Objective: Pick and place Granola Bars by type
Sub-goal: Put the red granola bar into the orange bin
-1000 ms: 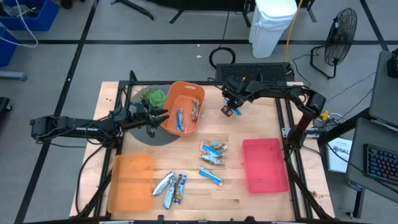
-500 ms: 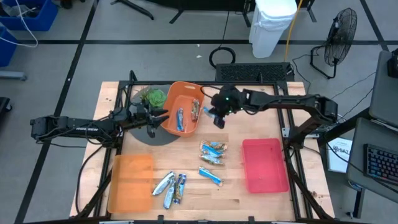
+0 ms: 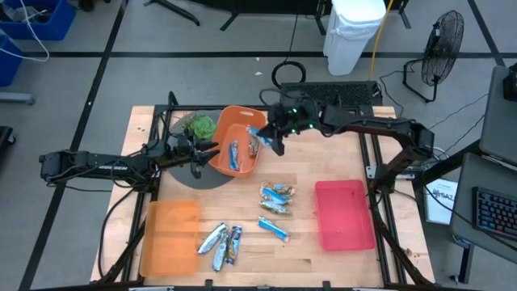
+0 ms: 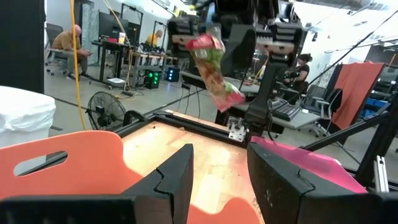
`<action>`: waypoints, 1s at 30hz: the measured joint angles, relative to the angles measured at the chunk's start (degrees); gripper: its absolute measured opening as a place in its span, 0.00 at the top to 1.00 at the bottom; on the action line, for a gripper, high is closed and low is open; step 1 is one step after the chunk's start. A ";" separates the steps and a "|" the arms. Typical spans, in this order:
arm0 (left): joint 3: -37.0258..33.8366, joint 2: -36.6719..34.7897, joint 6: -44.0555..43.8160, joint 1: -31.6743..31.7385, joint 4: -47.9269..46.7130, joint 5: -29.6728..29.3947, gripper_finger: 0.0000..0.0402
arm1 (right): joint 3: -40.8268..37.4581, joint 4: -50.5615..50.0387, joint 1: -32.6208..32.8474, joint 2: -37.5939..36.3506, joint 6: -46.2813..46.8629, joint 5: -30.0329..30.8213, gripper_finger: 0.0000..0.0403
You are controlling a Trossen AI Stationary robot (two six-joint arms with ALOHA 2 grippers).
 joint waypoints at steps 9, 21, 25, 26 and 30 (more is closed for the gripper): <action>0.00 -0.02 -0.04 0.00 0.79 -0.04 0.62 | 14.97 -9.21 -2.94 13.36 -2.15 -0.04 1.00; 0.00 -0.02 -0.73 -0.05 0.40 0.06 0.62 | 17.26 -9.07 -5.64 26.37 -4.43 -0.02 1.00; 0.00 0.00 -0.94 -0.05 -0.56 0.05 0.62 | 17.28 -8.24 -5.58 26.60 -4.74 -0.08 1.00; 0.00 -0.02 -0.96 -0.05 -0.78 0.05 0.62 | 17.28 -7.94 -5.56 26.60 -4.96 -0.08 1.00; 0.00 0.00 -1.25 -0.05 -1.18 0.06 0.62 | 17.28 -6.86 -5.49 26.60 -5.65 -0.14 1.00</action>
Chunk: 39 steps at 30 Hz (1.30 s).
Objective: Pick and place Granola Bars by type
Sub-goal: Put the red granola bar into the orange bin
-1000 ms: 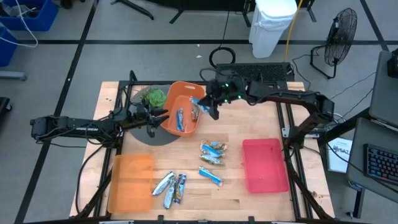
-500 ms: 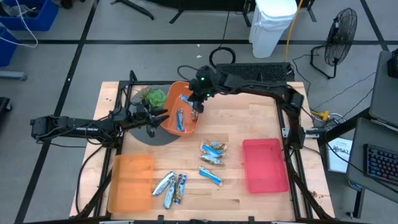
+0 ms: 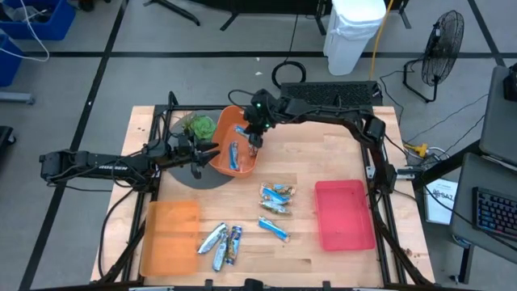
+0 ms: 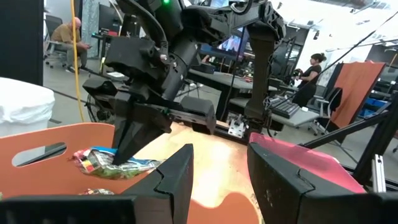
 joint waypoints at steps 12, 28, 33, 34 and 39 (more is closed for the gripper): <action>0.00 -0.01 -0.74 0.00 0.11 0.01 0.62 | 0.00 3.23 0.08 0.00 -0.12 0.07 1.00; 0.00 -0.01 -0.83 0.00 0.17 0.01 0.62 | 0.00 3.47 0.09 0.00 -0.10 0.11 1.00; 0.00 0.00 -0.80 -0.02 0.17 0.03 0.62 | 0.00 4.93 0.09 0.00 -0.11 0.13 1.00; 0.00 0.00 -0.80 -0.01 0.17 0.03 0.62 | 0.00 5.29 0.09 0.00 -0.10 0.12 1.00; 0.00 0.00 -0.80 -0.01 0.17 0.03 0.62 | 0.00 6.20 0.09 0.00 -0.08 0.13 1.00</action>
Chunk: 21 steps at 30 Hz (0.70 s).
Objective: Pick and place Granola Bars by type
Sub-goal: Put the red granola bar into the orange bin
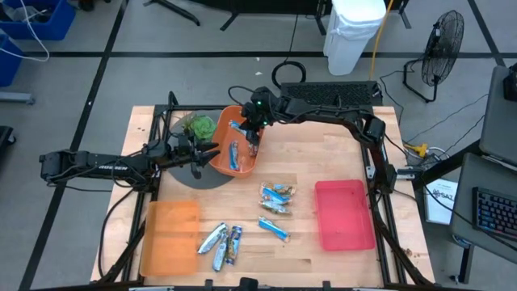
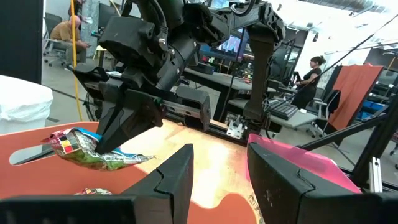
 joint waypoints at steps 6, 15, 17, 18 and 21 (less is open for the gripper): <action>0.00 -0.01 0.02 -0.01 0.01 0.02 0.62 | -0.02 -0.05 0.00 0.00 0.02 0.00 1.00; 0.00 0.00 0.04 -0.01 -0.01 0.02 0.62 | -0.04 -0.03 0.00 0.00 1.44 0.02 0.99; 0.00 0.00 0.04 -0.01 -0.01 0.02 0.62 | -0.04 -0.02 0.00 0.00 1.42 0.02 0.98; 0.00 -0.01 0.04 -0.01 -0.01 0.03 0.62 | -0.04 0.00 0.00 0.00 1.42 0.02 0.98; 0.00 0.00 0.04 -0.01 -0.01 0.02 0.62 | -0.04 0.00 0.00 0.00 1.42 0.02 0.96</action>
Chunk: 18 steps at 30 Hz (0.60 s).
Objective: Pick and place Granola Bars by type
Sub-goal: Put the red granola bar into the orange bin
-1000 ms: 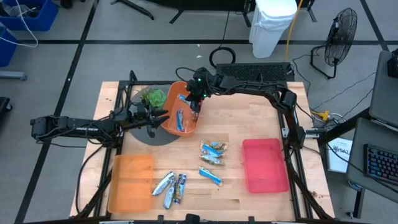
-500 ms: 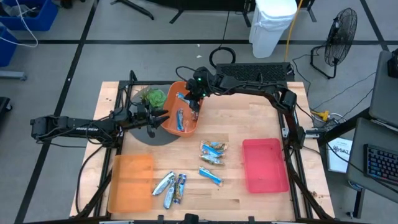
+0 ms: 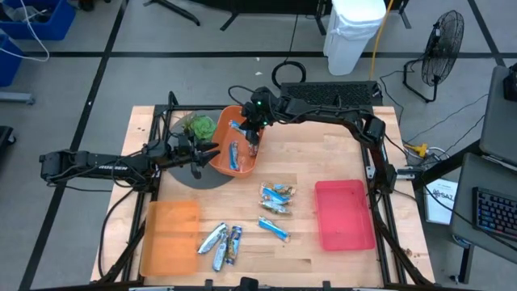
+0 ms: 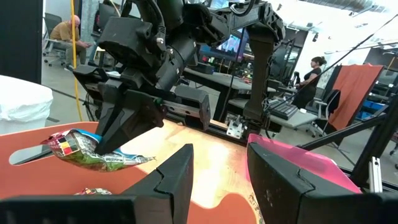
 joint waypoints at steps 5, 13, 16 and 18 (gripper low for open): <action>0.00 -0.01 0.02 0.00 0.00 0.00 0.62 | 0.00 0.00 0.00 0.00 -0.04 0.00 0.93; 0.00 0.00 0.02 0.00 0.00 0.00 0.62 | 0.00 0.00 0.00 0.00 -0.07 0.00 0.86; 0.00 -0.02 0.02 0.00 -0.02 0.00 0.62 | 0.00 0.00 0.00 0.00 -0.06 0.00 0.83; 0.00 0.00 0.02 0.00 -0.02 0.00 0.62 | 0.00 0.05 0.00 0.00 0.02 0.00 0.82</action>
